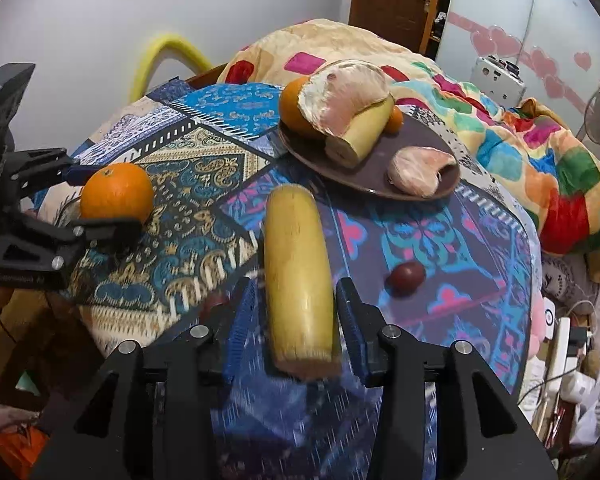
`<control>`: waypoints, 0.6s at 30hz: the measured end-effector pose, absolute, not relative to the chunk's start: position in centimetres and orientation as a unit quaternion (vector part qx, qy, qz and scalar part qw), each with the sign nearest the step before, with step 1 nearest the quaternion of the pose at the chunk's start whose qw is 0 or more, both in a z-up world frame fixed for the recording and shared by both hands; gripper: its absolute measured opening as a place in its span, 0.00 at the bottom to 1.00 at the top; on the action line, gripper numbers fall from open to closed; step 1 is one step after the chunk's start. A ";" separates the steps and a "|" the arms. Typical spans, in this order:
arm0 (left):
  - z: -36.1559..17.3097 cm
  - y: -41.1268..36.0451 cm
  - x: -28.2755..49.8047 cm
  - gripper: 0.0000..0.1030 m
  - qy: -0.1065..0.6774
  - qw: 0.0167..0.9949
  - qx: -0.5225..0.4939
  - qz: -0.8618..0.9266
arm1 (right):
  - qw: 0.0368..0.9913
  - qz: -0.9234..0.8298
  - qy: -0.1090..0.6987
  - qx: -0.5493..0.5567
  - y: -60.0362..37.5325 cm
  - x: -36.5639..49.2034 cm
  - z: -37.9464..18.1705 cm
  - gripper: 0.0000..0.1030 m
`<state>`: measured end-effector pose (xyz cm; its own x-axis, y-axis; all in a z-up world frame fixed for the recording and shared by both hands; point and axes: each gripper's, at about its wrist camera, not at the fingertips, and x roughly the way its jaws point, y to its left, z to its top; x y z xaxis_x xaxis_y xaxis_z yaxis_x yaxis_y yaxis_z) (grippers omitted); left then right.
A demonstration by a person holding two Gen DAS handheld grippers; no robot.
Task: Organize fruits
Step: 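Lift the orange with the left gripper while the right grasps the second yellow cylinder, then place the yellow cylinder on the plate with the right gripper while the left carries the orange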
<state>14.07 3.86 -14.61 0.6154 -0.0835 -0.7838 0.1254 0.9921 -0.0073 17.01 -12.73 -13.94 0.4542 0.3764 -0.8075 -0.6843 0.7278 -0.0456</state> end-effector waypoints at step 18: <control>-14.5 4.4 16.9 0.62 0.417 0.907 0.016 -0.054 | 0.840 0.336 0.399 -0.149 -11.2 19.4 -13.8 0.33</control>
